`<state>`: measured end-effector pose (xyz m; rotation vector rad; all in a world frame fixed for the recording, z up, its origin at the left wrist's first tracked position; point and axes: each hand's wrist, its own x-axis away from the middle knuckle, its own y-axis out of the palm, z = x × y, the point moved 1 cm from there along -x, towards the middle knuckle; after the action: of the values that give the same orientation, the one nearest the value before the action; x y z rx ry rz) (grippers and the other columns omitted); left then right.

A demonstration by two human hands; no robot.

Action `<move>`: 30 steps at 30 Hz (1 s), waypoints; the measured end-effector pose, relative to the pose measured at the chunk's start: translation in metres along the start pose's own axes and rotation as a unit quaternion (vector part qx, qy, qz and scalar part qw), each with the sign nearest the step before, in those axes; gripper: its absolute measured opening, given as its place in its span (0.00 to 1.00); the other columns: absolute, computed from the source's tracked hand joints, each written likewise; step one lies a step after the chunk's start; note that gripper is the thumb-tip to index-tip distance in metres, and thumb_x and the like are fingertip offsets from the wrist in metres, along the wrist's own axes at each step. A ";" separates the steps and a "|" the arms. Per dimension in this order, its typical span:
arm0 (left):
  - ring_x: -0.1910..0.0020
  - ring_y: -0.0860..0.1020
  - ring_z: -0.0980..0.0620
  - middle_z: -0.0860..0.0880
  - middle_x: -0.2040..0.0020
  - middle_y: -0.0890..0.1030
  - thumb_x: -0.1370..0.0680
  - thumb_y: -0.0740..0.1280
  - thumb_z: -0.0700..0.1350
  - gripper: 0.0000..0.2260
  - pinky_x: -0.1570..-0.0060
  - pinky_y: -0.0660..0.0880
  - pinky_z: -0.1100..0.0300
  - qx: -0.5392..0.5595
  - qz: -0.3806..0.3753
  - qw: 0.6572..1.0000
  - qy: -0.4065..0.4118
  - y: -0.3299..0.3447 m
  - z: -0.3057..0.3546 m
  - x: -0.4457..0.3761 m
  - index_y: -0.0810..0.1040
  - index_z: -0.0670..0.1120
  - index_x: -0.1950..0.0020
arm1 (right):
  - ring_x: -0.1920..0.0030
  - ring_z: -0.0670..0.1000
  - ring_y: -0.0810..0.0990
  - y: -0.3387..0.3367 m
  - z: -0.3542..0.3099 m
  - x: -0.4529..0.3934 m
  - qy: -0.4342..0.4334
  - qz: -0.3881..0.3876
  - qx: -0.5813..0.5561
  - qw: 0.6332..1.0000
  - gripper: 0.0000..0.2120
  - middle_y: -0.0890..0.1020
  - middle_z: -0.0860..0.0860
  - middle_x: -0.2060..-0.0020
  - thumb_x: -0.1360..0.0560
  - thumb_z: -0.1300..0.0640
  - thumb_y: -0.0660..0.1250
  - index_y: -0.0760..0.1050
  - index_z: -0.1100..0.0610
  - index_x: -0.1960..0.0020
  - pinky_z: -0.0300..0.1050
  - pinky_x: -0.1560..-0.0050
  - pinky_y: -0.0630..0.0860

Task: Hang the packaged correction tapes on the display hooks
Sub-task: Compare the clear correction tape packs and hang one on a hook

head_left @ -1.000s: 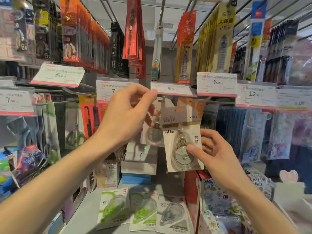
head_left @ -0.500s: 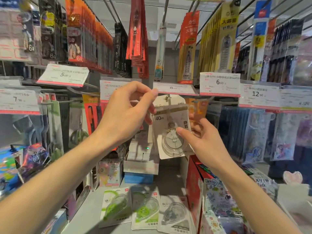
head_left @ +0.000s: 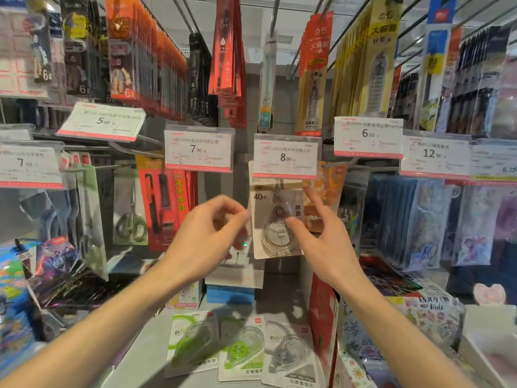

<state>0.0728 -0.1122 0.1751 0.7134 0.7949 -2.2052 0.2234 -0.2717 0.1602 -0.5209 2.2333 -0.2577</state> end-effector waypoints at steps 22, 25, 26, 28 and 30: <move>0.25 0.68 0.51 0.52 0.19 0.63 0.19 0.62 0.63 0.31 0.37 0.65 0.59 -0.032 0.000 0.999 -0.025 0.046 -0.051 -0.047 0.52 0.63 0.20 | 0.42 0.43 0.79 0.029 0.029 -0.026 0.031 0.004 0.044 0.999 0.30 0.76 0.29 0.46 0.22 0.47 0.66 0.58 0.41 0.24 0.51 0.38 0.78; 0.23 0.69 0.46 0.55 0.16 0.58 0.22 0.55 0.69 0.34 0.38 0.64 0.59 -0.031 -0.045 0.998 -0.036 0.054 -0.051 -0.051 0.44 0.67 0.20 | 0.37 0.49 0.80 0.034 0.030 -0.029 0.030 -0.008 0.031 0.999 0.30 0.78 0.37 0.38 0.22 0.46 0.66 0.55 0.32 0.27 0.51 0.37 0.76; 0.24 0.69 0.46 0.56 0.16 0.56 0.23 0.53 0.70 0.35 0.39 0.63 0.60 -0.033 -0.047 0.998 -0.035 0.056 -0.051 -0.051 0.42 0.67 0.20 | 0.36 0.50 0.80 0.035 0.032 -0.030 0.032 -0.008 0.028 0.999 0.30 0.78 0.40 0.36 0.22 0.45 0.65 0.54 0.31 0.27 0.51 0.36 0.76; 0.22 0.67 0.46 0.56 0.16 0.56 0.24 0.53 0.70 0.36 0.38 0.63 0.59 -0.026 -0.036 0.999 -0.031 0.058 -0.053 -0.053 0.43 0.66 0.19 | 0.35 0.49 0.78 0.037 0.036 -0.032 0.038 -0.011 0.032 0.999 0.29 0.77 0.40 0.35 0.22 0.44 0.65 0.54 0.31 0.28 0.49 0.36 0.75; 0.22 0.67 0.44 0.56 0.16 0.57 0.24 0.53 0.69 0.36 0.36 0.66 0.56 -0.011 -0.036 0.999 -0.033 0.059 -0.055 -0.056 0.43 0.67 0.19 | 0.32 0.48 0.75 0.039 0.040 -0.034 0.049 -0.018 0.023 0.998 0.32 0.73 0.38 0.34 0.20 0.44 0.65 0.52 0.35 0.23 0.45 0.36 0.71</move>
<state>0.1649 -0.0851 0.1565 0.6055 0.8215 -2.2684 0.2633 -0.2225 0.1436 -0.5328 2.3089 -0.3602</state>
